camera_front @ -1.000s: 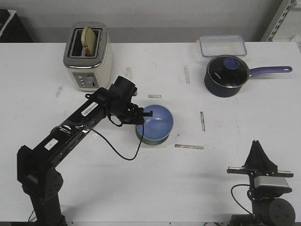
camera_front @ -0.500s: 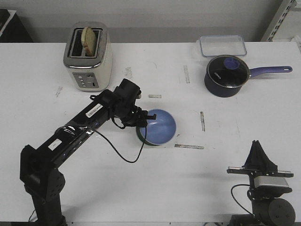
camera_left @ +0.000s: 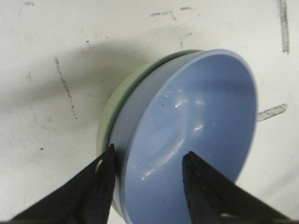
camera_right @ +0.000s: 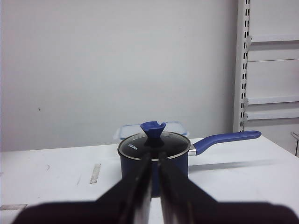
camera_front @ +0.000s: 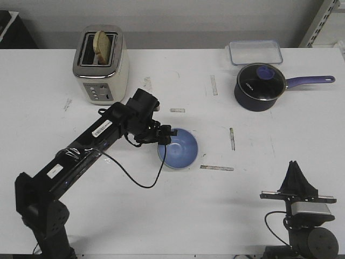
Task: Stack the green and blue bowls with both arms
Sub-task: 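Lower the blue bowl into the green bowl and open the left gripper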
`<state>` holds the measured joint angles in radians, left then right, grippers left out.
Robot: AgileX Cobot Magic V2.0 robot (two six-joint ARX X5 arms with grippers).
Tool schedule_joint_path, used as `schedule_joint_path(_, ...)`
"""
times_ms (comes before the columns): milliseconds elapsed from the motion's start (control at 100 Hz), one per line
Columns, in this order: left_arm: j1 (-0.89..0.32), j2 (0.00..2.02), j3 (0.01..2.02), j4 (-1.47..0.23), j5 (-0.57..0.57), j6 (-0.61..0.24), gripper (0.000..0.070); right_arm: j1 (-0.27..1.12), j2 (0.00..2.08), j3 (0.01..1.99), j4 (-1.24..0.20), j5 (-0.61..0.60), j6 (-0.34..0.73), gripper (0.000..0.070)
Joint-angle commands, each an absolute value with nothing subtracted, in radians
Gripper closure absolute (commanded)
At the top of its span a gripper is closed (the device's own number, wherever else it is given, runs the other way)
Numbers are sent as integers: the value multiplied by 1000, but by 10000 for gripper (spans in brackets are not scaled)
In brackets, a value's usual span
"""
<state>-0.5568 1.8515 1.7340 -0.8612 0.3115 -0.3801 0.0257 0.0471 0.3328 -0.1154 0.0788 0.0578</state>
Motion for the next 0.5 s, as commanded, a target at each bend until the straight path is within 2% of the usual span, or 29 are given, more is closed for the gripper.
schedule_joint_path(0,-559,1833,1758,-862,314,-342,404,27,44,333,-105,79,70,687)
schedule_joint_path(180,-556,1782,1740,-802,306,-189,408,27,44,333,-105,79,70,686)
schedule_joint_path(370,-551,1708,1639,-627,306,-28,414,27,44,333,-105,79,70,687)
schedule_joint_path(490,-537,1656,1547,-502,295,20,426,27,44,333,-105,79,70,687)
